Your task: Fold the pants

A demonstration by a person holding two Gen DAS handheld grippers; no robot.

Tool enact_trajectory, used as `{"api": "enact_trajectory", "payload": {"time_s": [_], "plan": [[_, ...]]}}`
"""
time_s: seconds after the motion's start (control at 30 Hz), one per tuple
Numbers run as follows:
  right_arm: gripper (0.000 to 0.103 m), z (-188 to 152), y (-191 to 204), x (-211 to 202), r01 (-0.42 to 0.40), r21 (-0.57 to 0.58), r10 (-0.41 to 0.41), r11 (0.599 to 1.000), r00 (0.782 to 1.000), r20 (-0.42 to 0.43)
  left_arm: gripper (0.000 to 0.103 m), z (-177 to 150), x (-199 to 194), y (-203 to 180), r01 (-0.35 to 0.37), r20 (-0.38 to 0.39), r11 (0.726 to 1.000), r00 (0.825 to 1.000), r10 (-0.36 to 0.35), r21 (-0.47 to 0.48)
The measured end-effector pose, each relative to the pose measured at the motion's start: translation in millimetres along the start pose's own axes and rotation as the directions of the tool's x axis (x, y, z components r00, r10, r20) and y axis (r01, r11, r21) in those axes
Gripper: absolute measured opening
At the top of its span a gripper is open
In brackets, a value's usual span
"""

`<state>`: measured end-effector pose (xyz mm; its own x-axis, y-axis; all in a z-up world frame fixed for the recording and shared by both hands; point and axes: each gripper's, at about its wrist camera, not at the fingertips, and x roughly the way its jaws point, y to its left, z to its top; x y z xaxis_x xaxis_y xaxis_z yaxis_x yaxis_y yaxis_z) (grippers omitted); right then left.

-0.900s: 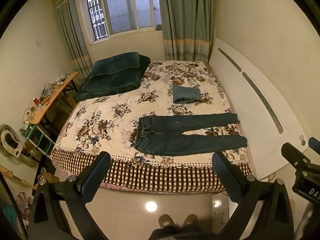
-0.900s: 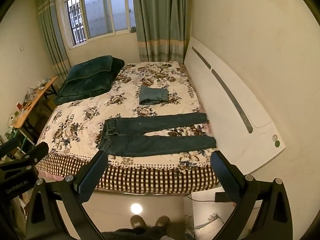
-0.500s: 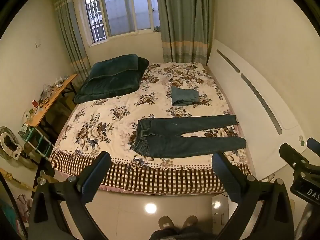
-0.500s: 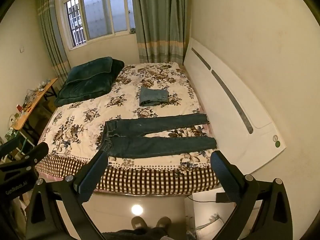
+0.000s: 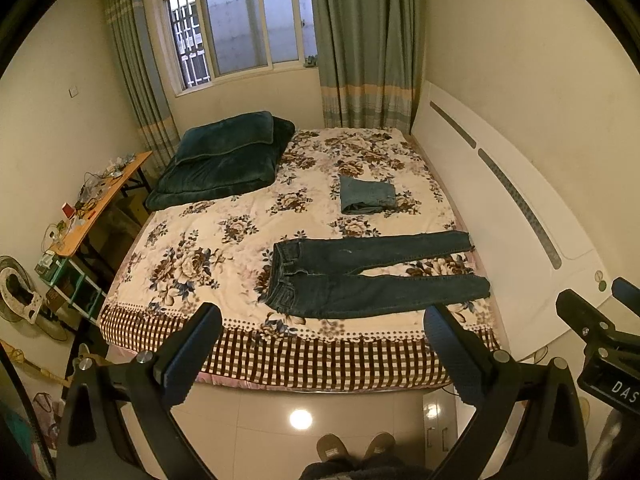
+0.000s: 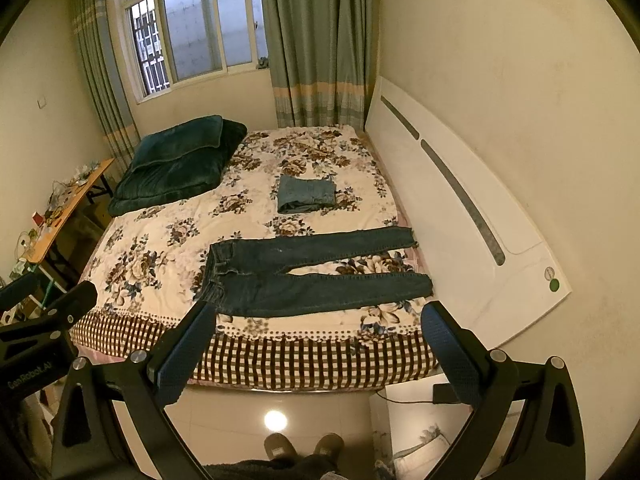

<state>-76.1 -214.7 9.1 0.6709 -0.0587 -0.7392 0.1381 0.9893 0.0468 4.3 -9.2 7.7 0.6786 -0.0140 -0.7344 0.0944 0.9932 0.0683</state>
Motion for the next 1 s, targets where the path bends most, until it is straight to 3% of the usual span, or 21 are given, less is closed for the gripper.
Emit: {"api": "enact_trajectory", "payload": {"time_s": [1.0], "plan": [[0.103,4.0,-0.9,-9.4,-0.004,0.002,0.004,1.0,1.0,0.011,0.103,4.2,-4.4,-2.6,0.001,0.006,1.0,1.0,-0.001,-0.003]]}}
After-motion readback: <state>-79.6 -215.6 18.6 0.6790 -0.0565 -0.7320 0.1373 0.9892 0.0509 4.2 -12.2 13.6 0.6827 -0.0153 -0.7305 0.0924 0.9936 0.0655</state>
